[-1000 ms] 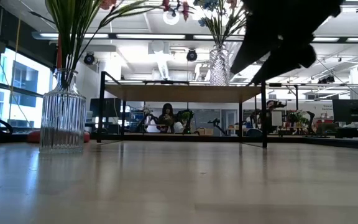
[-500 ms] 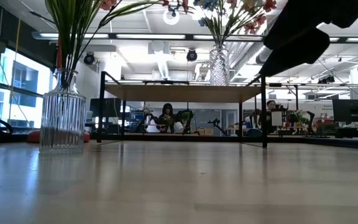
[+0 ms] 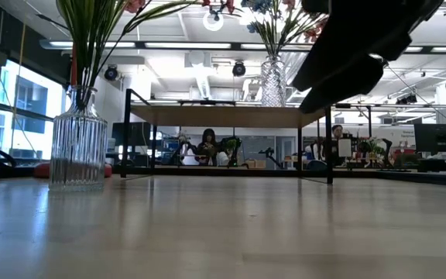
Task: Pick and place flowers into a vace then onto a shelf
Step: Put the transparent flower vase containing the purple and orange flowers on the shelf
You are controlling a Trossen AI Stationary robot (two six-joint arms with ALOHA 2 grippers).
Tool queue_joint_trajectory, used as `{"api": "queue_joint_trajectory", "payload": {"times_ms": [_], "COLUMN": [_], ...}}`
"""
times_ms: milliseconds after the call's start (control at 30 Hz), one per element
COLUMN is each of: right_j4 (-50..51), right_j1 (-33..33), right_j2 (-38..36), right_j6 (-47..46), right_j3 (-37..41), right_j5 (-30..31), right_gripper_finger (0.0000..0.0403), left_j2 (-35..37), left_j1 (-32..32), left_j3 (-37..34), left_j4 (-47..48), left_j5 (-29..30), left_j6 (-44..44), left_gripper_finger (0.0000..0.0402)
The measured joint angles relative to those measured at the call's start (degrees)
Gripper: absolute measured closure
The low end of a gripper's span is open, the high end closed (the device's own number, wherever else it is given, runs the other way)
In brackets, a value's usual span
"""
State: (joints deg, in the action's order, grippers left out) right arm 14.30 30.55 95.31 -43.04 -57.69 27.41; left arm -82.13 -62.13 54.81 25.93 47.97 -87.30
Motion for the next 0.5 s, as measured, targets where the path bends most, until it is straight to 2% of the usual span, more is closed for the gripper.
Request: {"api": "queue_joint_trajectory", "payload": {"times_ms": [167, 300, 400, 500], "right_j4": [1.36, 4.56, 6.36, 6.39], "right_j1": [-0.70, -0.61, -0.66, -1.10], "right_j2": [0.00, 0.00, 0.00, 0.00], "right_j6": [-2.98, -3.40, -3.42, -3.42], "right_j3": [0.00, 0.00, 0.00, 0.00], "right_j5": [-3.66, -3.01, -0.35, 2.31], "right_gripper_finger": [0.0068, 0.0068, 0.0068, 0.0068], "left_j2": [-1.55, -1.51, -1.53, -1.51], "left_j1": [3.88, 6.09, 6.51, 6.29], "left_j3": [-0.02, 0.00, 0.00, 0.00], "left_j4": [-3.62, -6.78, -7.88, -8.85], "left_j5": [-8.23, -15.14, -15.62, -12.08], "left_j6": [-0.61, -0.44, -1.75, -1.56], "left_gripper_finger": [0.0085, 0.0085, 0.0085, 0.0085]}}
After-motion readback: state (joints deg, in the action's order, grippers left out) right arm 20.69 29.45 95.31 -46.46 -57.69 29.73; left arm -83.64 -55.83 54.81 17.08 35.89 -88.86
